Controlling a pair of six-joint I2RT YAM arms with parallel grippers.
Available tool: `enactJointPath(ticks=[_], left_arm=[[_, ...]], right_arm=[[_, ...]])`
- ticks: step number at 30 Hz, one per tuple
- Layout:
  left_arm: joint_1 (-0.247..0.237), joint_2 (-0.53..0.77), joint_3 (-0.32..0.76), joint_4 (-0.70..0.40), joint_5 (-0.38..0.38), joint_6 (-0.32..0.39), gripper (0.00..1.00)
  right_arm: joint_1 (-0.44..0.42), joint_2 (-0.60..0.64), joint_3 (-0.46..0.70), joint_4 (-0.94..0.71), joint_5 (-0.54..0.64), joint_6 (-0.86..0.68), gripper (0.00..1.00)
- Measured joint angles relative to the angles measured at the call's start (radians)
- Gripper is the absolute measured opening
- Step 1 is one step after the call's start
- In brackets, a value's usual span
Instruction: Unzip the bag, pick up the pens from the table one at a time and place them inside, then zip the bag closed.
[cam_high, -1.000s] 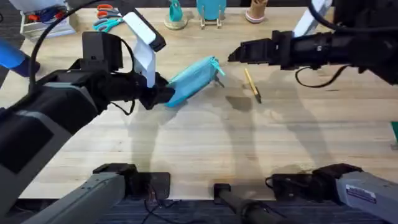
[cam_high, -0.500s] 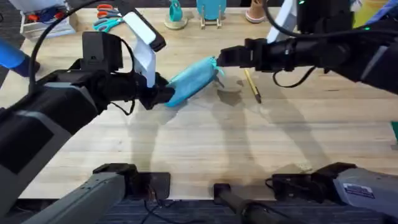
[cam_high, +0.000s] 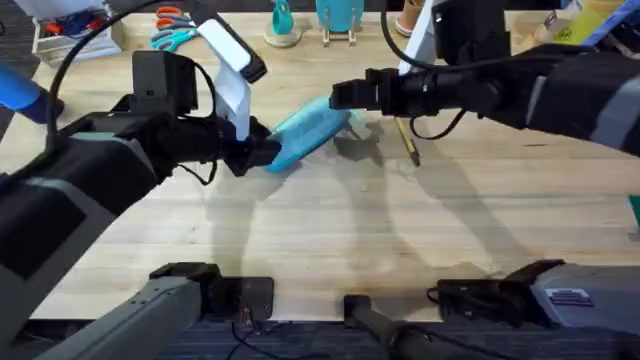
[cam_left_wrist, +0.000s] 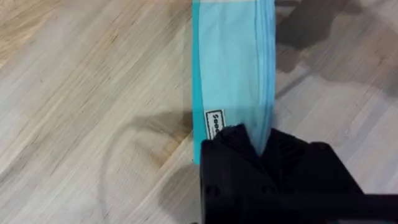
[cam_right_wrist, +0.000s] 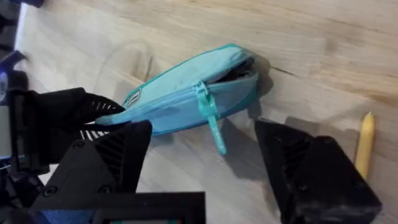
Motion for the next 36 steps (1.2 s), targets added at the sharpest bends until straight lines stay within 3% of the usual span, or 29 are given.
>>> enactJointPath(ticks=[18,27,36], left_arm=[[0.0,0.0,0.0,0.0,-0.001,0.0,0.041],[0.0,0.0,0.0,0.0,-0.001,0.0,0.041],[0.0,0.0,0.0,0.0,-0.001,0.0,0.041]], right_arm=[[0.014,0.093,0.0,0.114,0.0,0.108,0.97],[0.015,0.093,0.0,0.135,0.0,0.141,0.776],[0.015,0.093,0.0,0.135,0.0,0.149,0.365]])
